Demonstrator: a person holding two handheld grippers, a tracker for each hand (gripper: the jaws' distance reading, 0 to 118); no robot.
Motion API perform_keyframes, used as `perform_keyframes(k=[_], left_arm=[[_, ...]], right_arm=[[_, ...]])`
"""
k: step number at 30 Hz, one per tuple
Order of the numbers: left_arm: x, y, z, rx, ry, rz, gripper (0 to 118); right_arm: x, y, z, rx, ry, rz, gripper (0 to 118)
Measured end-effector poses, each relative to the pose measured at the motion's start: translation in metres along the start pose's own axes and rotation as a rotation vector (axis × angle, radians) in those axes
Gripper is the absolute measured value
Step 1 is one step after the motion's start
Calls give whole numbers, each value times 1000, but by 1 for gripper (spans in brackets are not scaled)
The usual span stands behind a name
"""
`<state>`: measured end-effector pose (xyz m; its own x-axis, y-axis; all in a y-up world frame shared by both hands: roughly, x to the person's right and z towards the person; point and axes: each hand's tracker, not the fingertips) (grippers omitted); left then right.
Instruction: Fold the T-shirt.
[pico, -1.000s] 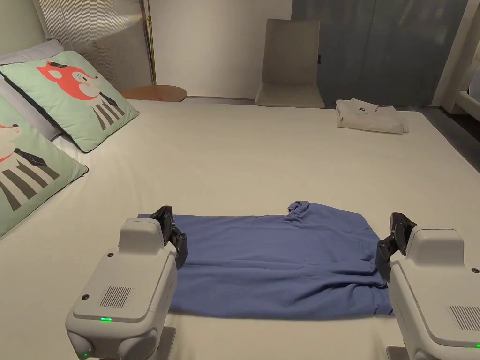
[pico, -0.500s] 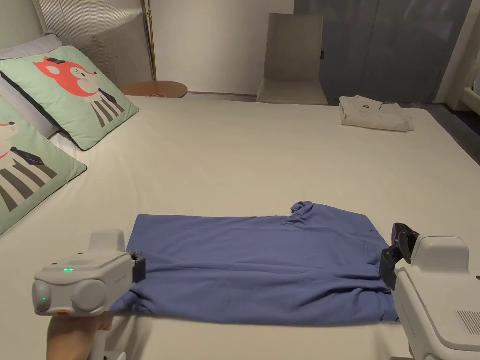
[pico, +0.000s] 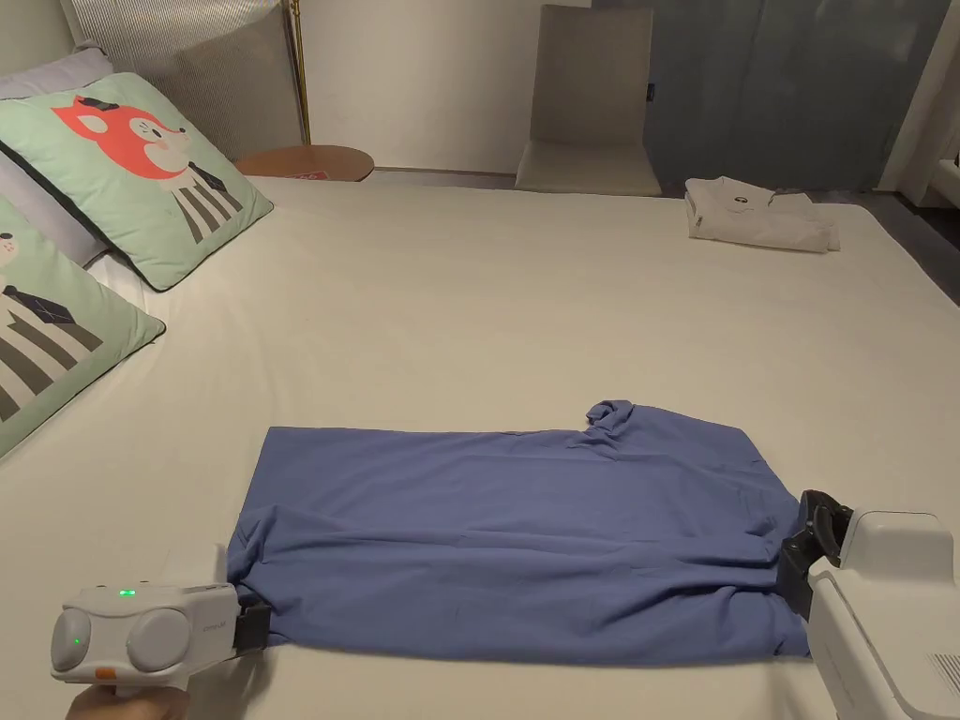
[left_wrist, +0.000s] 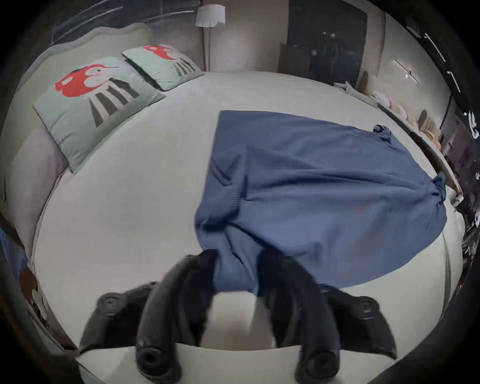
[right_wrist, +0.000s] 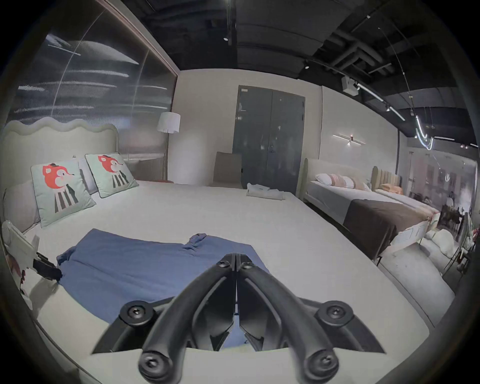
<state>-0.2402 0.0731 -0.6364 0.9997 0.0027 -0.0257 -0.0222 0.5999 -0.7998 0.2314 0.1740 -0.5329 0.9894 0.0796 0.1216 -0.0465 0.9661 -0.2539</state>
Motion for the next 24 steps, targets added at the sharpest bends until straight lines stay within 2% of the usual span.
perform_keyframes(k=[1, 2, 5, 6, 8, 10, 11, 14, 16, 21, 22, 24], left_arm=[[6, 1, 2, 13, 2, -17, 14], [8, 3, 3, 27, 12, -38, 9], [18, 9, 11, 72, 47, -103, 9], [18, 11, 14, 86, 44, -108, 9], [17, 14, 23, 113, 45, -121, 9], [18, 16, 35, 135, 37, -131, 8], [18, 17, 39, 143, 28, -126, 8], [16, 18, 46, 155, 8, -109, 8], [15, 17, 47, 152, 1, -97, 8], [12, 11, 44, 133, -5, -68, 8], [10, 11, 43, 130, -3, -58, 8], [7, 7, 42, 126, -3, -41, 8]], right_arm=[[0, 2, 2, -6, -1, -1, 1], [2, 3, 2, -13, -5, -4, 1], [18, -7, -11, -91, -16, -47, 2], [24, -11, -18, -134, -28, -53, 7], [38, -23, -37, -250, -41, -67, 58], [53, -36, -57, -376, -11, -124, 99], [57, -43, -67, -434, -10, -129, 102], [64, -63, -87, -507, -56, -124, 101], [64, -72, -101, -566, -34, -116, 100], [51, -86, -109, -615, 16, -87, 77], [49, -87, -107, -604, 41, -88, 55], [45, -82, -100, -583, 58, -93, 17]])
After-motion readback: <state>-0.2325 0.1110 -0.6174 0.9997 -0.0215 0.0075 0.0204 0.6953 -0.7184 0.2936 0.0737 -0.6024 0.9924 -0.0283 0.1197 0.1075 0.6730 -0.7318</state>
